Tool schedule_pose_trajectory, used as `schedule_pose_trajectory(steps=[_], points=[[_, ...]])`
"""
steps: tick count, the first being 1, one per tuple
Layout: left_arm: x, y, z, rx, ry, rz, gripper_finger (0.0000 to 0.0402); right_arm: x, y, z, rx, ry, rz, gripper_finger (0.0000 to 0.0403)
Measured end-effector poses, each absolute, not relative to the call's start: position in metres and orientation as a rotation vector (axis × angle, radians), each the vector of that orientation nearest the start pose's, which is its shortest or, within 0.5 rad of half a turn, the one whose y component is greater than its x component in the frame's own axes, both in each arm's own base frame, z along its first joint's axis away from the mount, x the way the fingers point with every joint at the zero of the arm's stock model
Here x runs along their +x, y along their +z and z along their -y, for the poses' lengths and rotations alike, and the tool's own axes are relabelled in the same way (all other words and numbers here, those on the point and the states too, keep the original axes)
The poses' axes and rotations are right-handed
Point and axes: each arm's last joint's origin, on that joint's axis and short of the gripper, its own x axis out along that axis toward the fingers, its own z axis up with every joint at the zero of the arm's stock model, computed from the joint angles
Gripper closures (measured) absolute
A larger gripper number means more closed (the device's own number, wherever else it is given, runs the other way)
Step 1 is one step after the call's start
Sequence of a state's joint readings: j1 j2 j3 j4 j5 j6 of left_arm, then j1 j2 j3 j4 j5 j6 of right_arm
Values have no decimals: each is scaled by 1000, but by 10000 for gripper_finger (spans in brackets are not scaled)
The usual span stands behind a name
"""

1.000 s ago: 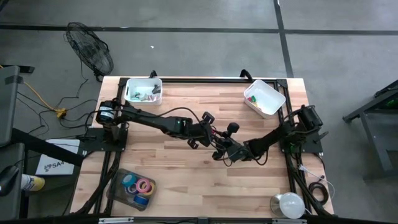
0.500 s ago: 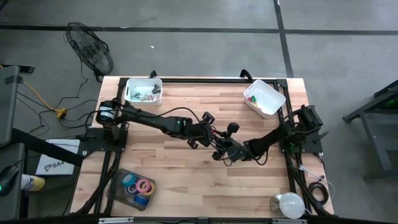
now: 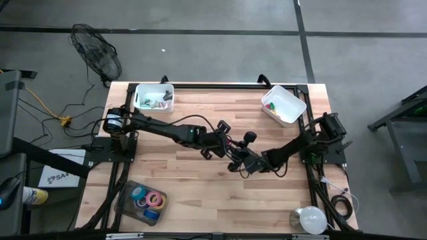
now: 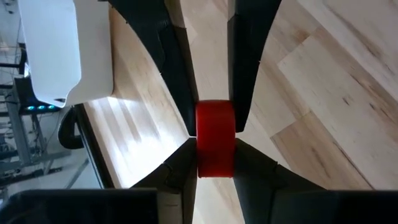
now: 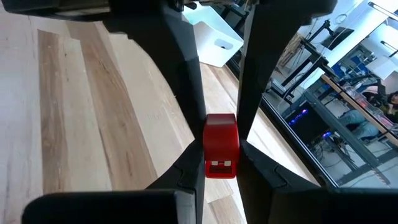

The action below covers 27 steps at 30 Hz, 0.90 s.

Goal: Pick and place Stapler, Stapler remover, tape
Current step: Put the red stapler into the right white bin

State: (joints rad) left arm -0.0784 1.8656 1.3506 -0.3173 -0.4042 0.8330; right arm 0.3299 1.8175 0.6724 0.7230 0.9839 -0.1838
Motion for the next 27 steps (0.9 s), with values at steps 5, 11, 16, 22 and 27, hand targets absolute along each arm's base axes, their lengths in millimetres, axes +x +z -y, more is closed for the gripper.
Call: schedule_pose_trajectory(steps=[5, 11, 16, 22, 27], points=[[402, 217, 21, 981, -80, -899, 272, 307, 127, -80, -431, -611, -398, 345], [402, 217, 21, 980, -81, -904, 199, 307, 127, -80, -431, -612, -398, 345], [395, 221, 18, 1018, -12, -980, 167, 307, 125, -79, -425, -624, -407, 345], [377, 240, 14, 1021, 71, -1052, 163, 303, 123, -75, -424, -728, -433, 345], [362, 245, 12, 996, 79, -1143, 163, 299, 134, -71, -436, -874, -400, 345]])
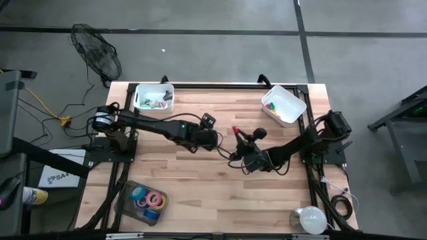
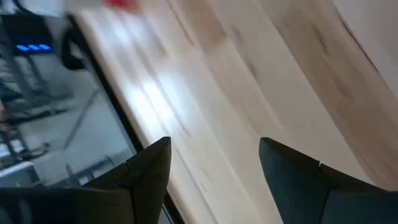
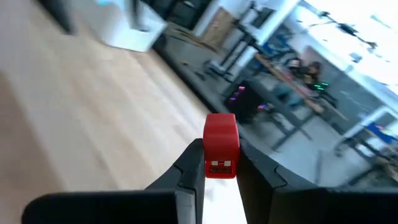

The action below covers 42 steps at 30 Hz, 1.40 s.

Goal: Pick and place Stapler, Stapler remover, tape
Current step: Put the red stapler into the right white bin

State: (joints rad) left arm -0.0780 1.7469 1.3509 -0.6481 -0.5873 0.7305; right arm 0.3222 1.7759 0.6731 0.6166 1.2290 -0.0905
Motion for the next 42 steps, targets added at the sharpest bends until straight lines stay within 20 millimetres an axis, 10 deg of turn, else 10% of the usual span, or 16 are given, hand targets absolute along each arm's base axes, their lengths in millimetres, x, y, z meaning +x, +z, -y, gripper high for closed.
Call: schedule_pose_trajectory(steps=[20, 42], points=[[339, 237, 3, 925, 141, -1370, 163, 261, 196, -1, -299, -1304, -353, 342], [338, 237, 3, 911, 144, -1380, 163, 188, 184, 99, 256, -1475, -753, 338]])
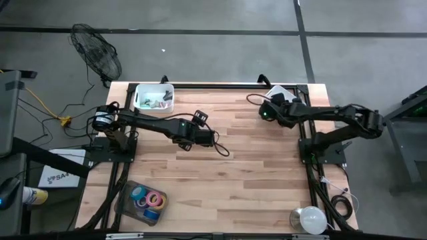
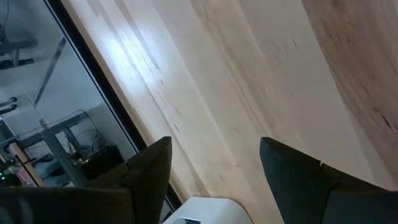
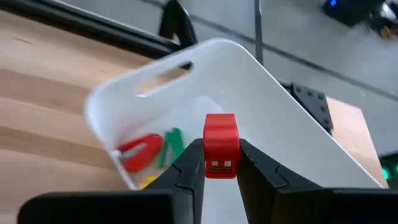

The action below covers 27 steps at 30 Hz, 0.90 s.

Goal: Pick and place Stapler, Stapler remover, tape
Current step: Put the red stapler into the right white bin, then return to Home Position

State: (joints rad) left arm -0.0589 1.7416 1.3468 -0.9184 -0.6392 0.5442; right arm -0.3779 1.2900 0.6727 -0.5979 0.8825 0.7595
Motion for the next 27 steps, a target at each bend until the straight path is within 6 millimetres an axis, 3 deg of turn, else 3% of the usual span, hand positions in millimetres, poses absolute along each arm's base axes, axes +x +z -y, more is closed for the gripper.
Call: schedule_pose_trajectory(steps=[7, 14, 21, 27], points=[[335, 236, 2, 917, 132, -1412, 163, 173, 180, 115, 331, -1513, -856, 334], [329, 234, 2, 899, 139, -1463, 163, 171, 179, 117, 348, -1497, -896, 332], [312, 197, 1, 935, 123, -1548, 163, 171, 178, 116, 358, -1463, -929, 328], [288, 179, 0, 866, 149, -1514, 163, 171, 178, 116, 362, -1457, -933, 276]])
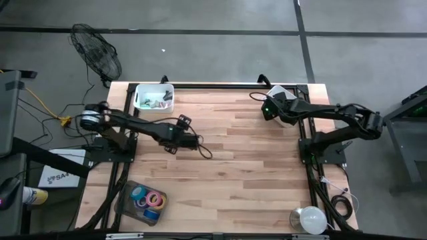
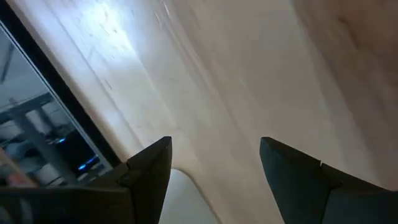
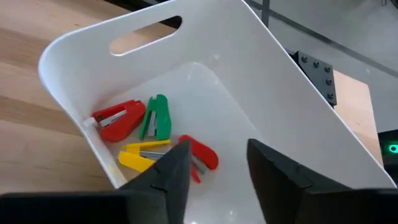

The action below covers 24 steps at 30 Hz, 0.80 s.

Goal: Pick and place Stapler, Stapler remover, tape
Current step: Return to Home Position

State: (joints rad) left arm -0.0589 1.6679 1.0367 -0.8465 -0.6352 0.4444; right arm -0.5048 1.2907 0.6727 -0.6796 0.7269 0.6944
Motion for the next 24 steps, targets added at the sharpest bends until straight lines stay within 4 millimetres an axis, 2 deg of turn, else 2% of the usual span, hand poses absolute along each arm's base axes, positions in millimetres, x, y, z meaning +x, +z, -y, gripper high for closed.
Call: schedule_pose_trajectory(steps=[3, 7, 13, 16, 19, 24], points=[[271, 189, 0, 812, 153, -1418, 163, 171, 178, 116, 355, -1455, -933, 244], [241, 216, -2, 772, 202, -1261, 163, 171, 179, 116, 339, -1418, -956, 211], [186, 250, -4, 710, 223, -935, 163, 173, 190, 102, 350, -1210, -978, 203], [158, 253, -4, 661, 205, -790, 163, 173, 200, 89, 330, -1108, -961, 202], [132, 248, -3, 613, 173, -680, 163, 171, 210, 71, 260, -1023, -939, 202], [104, 231, -4, 541, 192, -479, 163, 165, 228, 43, 185, -1008, -789, 202]])
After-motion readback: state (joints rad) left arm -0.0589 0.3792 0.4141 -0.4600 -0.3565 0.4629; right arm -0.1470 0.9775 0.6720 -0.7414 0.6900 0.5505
